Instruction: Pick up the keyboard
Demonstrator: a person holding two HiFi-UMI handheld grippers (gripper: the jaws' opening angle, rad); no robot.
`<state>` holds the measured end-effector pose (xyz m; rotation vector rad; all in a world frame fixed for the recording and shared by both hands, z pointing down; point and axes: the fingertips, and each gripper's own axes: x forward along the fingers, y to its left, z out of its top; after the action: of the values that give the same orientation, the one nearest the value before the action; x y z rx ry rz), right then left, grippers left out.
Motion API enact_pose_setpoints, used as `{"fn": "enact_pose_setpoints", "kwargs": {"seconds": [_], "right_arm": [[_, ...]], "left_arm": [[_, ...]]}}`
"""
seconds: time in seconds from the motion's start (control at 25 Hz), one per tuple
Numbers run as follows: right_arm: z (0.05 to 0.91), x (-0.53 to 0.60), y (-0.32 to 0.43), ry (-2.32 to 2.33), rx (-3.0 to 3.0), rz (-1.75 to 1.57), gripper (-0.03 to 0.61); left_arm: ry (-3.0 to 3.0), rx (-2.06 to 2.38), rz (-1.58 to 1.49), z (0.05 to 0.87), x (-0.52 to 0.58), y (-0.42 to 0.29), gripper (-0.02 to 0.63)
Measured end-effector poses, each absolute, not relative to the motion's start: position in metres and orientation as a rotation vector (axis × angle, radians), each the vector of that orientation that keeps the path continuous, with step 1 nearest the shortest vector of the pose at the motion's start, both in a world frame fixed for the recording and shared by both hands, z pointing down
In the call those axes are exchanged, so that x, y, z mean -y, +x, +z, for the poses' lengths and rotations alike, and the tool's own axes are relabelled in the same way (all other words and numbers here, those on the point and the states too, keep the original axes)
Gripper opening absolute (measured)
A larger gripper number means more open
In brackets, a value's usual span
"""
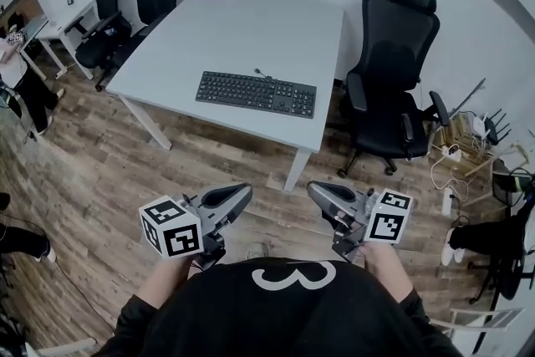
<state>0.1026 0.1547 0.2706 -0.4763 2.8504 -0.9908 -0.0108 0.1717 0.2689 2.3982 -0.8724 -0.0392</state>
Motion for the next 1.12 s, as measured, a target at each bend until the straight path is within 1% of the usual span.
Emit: {"fn": "enact_pose_setpoints", "kwargs": {"seconds": [0.2, 0.4, 0.84, 1.12], "right_arm": [[0.273, -0.106, 0.058, -0.499, -2.875, -0.973, 0.009], [0.280, -0.077, 0.034, -0.549, -2.862, -0.986, 0.009], [0.302, -0.035, 0.040, -0.657, -2.860, -1.037, 0.009], [0.317, 0.019, 0.040, -0.657, -2.838, -1.100, 0.009]], "left_arm": [[2.328, 0.857, -0.130, 0.271, -0.122, -0.069, 0.012], [2.370, 0.795, -0.178, 0.267, -0.096, -0.098, 0.012], [2.342, 0.800, -0.230, 0.280, -0.050, -0.132, 0.014], [2.272, 0.849, -0.213, 0.299, -0.003, -0.146, 0.014]]}}
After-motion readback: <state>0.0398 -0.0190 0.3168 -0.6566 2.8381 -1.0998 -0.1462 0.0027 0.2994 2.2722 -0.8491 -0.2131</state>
